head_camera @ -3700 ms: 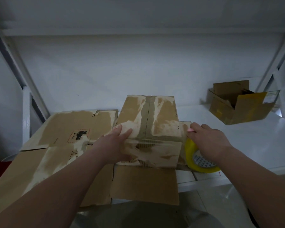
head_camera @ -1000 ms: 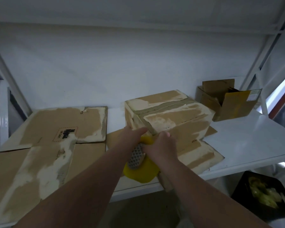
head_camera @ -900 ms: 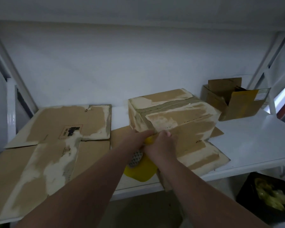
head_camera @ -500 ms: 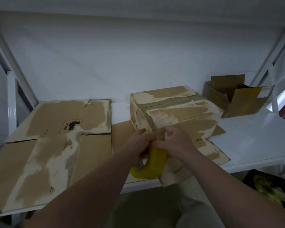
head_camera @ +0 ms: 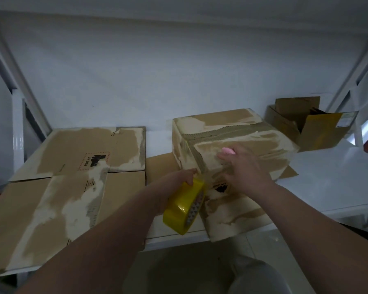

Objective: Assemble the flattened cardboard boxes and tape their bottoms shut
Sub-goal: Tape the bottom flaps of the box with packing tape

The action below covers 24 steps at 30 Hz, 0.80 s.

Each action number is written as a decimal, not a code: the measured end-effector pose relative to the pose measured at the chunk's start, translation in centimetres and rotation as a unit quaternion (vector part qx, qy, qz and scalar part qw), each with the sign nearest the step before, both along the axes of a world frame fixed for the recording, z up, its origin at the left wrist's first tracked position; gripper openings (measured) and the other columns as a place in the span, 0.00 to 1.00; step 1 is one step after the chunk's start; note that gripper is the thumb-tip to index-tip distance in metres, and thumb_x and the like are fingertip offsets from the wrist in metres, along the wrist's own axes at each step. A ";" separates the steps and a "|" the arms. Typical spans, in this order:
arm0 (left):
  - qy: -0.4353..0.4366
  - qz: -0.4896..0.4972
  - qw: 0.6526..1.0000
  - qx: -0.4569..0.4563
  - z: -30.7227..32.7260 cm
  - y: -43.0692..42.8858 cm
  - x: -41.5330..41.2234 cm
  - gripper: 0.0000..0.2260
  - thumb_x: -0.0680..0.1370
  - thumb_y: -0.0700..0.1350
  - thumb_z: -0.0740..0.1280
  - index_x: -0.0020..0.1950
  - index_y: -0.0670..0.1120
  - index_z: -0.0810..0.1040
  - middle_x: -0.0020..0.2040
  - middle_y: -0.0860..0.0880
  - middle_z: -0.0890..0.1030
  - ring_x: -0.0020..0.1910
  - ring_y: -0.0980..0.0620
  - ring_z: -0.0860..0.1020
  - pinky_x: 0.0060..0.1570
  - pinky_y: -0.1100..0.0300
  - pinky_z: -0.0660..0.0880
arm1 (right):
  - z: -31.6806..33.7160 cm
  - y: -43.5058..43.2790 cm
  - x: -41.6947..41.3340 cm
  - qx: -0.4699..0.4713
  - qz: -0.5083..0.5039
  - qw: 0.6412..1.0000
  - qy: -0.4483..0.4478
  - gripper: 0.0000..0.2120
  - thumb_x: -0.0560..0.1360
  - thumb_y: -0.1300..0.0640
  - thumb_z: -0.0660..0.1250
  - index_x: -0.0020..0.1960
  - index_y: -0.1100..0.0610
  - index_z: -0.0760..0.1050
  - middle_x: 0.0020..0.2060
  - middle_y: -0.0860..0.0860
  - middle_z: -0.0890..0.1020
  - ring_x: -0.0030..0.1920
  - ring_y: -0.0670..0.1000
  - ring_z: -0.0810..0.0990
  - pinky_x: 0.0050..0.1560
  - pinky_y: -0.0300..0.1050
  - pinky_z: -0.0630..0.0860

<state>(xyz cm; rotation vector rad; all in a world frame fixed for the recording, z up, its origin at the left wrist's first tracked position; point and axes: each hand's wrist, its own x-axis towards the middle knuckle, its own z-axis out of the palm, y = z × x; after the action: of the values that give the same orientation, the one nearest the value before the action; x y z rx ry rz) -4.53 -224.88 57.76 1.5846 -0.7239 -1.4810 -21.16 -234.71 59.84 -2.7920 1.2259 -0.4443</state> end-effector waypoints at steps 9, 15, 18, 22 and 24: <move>-0.010 -0.045 0.999 0.025 1.0 -0.6 2.5 0.25 0.67 0.46 0.64 0.65 0.53 0.73 0.60 0.40 0.77 0.56 0.36 0.77 0.52 0.48 0.77 | 0.4 0.0 2.1 -0.035 0.009 0.994 0.104 0.18 0.75 0.43 0.65 0.60 0.51 0.74 0.62 0.48 0.67 0.52 0.50 0.75 0.45 0.42 0.71; 0.062 0.073 0.995 0.041 1.2 -1.0 3.2 0.18 0.72 0.43 0.62 0.62 0.45 0.76 0.54 0.38 0.79 0.47 0.39 0.79 0.52 0.46 0.76 | -0.6 0.2 5.4 -0.055 -0.022 0.997 0.056 0.12 0.77 0.48 0.65 0.54 0.55 0.77 0.58 0.51 0.68 0.45 0.50 0.77 0.39 0.41 0.68; 0.060 0.091 0.993 0.041 0.7 -1.2 2.9 0.18 0.72 0.44 0.65 0.60 0.42 0.77 0.48 0.38 0.81 0.43 0.40 0.80 0.51 0.46 0.77 | -0.6 0.3 6.2 -0.045 -0.034 0.998 0.042 0.12 0.78 0.49 0.64 0.55 0.57 0.76 0.60 0.51 0.67 0.47 0.50 0.77 0.40 0.41 0.67; 0.042 0.087 0.995 0.003 -0.1 -1.6 2.2 0.16 0.71 0.43 0.66 0.57 0.40 0.78 0.41 0.40 0.82 0.39 0.42 0.80 0.45 0.47 0.78 | -0.4 -0.4 6.0 -0.011 -0.031 0.999 0.023 0.16 0.75 0.47 0.67 0.56 0.57 0.73 0.57 0.50 0.68 0.47 0.50 0.74 0.40 0.39 0.64; 0.044 0.102 0.994 -0.017 -0.6 -1.7 1.9 0.14 0.74 0.41 0.65 0.59 0.40 0.77 0.40 0.40 0.82 0.36 0.44 0.81 0.41 0.50 0.79 | 0.0 -1.1 5.7 -0.007 -0.022 0.999 0.027 0.17 0.74 0.43 0.67 0.50 0.56 0.72 0.49 0.48 0.68 0.43 0.48 0.72 0.34 0.38 0.60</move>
<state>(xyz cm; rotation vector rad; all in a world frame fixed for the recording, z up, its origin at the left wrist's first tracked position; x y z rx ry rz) -2.60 -226.56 57.17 1.5094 -0.5177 -1.3735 -15.43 -235.81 59.84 -2.8127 1.3020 -0.3838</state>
